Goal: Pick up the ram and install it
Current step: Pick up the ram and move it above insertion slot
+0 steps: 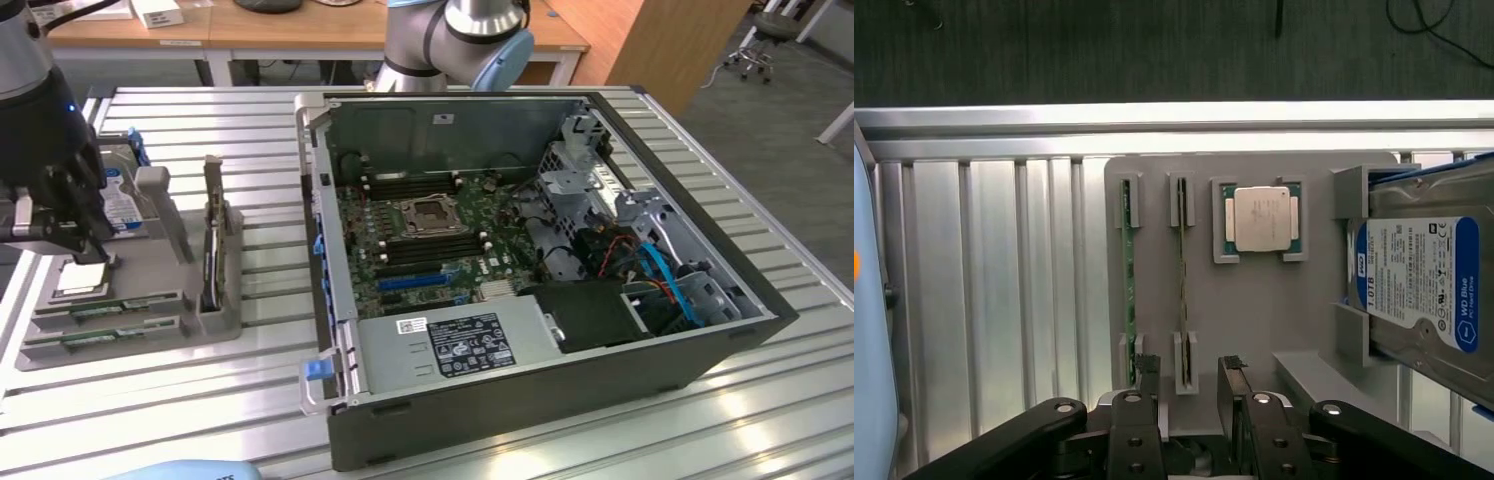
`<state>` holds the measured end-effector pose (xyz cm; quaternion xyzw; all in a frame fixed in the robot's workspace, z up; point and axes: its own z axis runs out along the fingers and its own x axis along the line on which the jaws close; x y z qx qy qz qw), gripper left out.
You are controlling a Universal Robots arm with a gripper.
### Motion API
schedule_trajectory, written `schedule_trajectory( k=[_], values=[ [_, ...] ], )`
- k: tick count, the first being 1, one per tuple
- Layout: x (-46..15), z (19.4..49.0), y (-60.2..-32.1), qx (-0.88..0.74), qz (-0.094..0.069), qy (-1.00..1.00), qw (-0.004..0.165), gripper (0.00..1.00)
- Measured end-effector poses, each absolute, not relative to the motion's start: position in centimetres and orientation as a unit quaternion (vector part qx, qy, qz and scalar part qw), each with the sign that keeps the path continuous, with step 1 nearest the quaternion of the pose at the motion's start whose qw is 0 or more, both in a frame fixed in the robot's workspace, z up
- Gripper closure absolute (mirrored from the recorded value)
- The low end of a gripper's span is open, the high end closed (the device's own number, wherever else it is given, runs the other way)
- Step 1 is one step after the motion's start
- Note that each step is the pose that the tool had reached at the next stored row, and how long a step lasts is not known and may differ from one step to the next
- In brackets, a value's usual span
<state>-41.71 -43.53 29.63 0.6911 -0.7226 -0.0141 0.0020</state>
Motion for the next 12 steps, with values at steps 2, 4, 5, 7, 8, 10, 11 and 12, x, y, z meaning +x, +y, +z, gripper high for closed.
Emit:
schedule_trajectory(
  k=[2, 4, 5, 7, 8, 10, 11, 12],
  values=[
    [-41.71, 29.38, -43.53, 0.691, -0.014, -0.723, 0.002, 0.63],
    [-41.71, 29.13, -43.53, 0.691, -0.014, -0.723, 0.002, 0.63],
    [-41.71, 29.04, -43.53, 0.691, -0.014, -0.723, 0.002, 0.63],
    [-41.71, 28.96, -43.53, 0.691, -0.014, -0.723, 0.002, 0.63],
    [-41.71, 28.95, -43.53, 0.691, -0.014, -0.723, 0.002, 0.63],
    [-41.71, 28.95, -43.53, 0.691, -0.014, -0.723, 0.002, 0.63],
    [-41.71, 28.94, -43.53, 0.691, -0.014, -0.723, 0.002, 0.63],
    [-41.71, 28.94, -43.53, 0.691, -0.014, -0.723, 0.002, 0.63]
  ],
)
